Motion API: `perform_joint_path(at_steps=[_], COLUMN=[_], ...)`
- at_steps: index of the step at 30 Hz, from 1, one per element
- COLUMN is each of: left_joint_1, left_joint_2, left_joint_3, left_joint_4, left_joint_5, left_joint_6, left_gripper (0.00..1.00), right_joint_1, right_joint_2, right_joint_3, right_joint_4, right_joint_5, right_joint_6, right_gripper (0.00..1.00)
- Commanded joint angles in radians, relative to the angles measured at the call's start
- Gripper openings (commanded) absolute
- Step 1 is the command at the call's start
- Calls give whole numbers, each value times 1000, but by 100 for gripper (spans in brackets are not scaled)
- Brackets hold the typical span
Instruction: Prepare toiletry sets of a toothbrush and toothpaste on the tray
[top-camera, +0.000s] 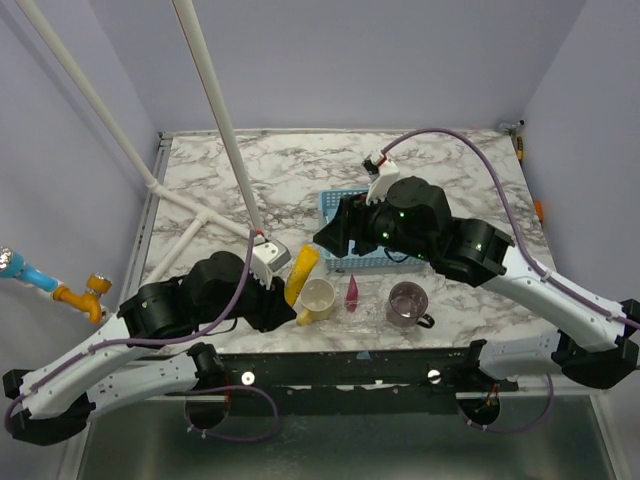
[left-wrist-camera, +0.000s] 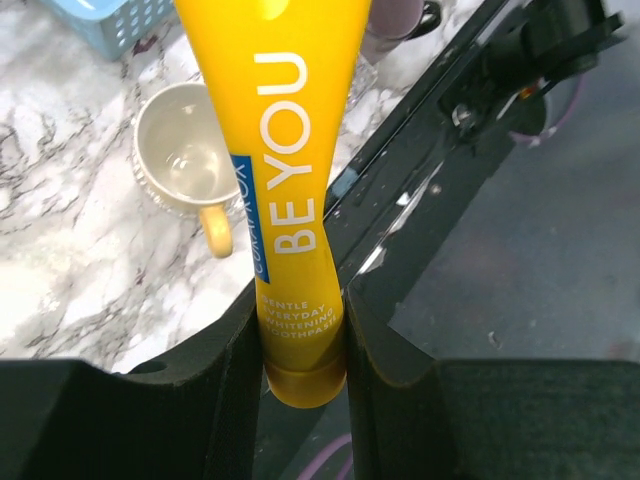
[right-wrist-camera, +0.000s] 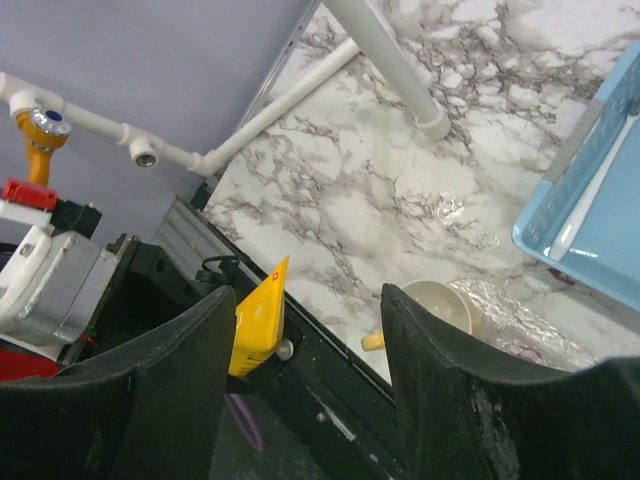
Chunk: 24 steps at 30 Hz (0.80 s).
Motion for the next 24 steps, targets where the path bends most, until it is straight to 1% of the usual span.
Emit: perform_joint_path(at_steps=[1, 2, 5, 9, 13, 20, 24], left_joint_1=[-86, -102, -146, -204, -281, -362, -398], left_joint_2=[27, 33, 42, 54, 86, 125, 133], left_joint_3=[61, 66, 82, 101, 108, 126, 138], left_joint_4=[-89, -99, -120, -163, -203, -232, -236], left_joint_5=[-186, -201, -235, -298, -379, -483, -518], left_joint_6=[30, 29, 25, 21, 6, 1, 1], left_gripper=[0, 0, 0, 0, 0, 0, 0], right_joint_1=[-102, -130, -182, -220, -234, -234, -234], right_joint_2=[7, 12, 30, 60, 82, 119, 137], right_joint_3=[21, 19, 19, 15, -9, -26, -31], right_joint_4=[-50, -44, -39, -43, -22, -17, -55], right_joint_5=[-256, -324, -436, -584, -694, -821, -841], right_joint_6=[41, 50, 63, 67, 69, 81, 64], right_gripper=[63, 63, 63, 63, 63, 61, 61])
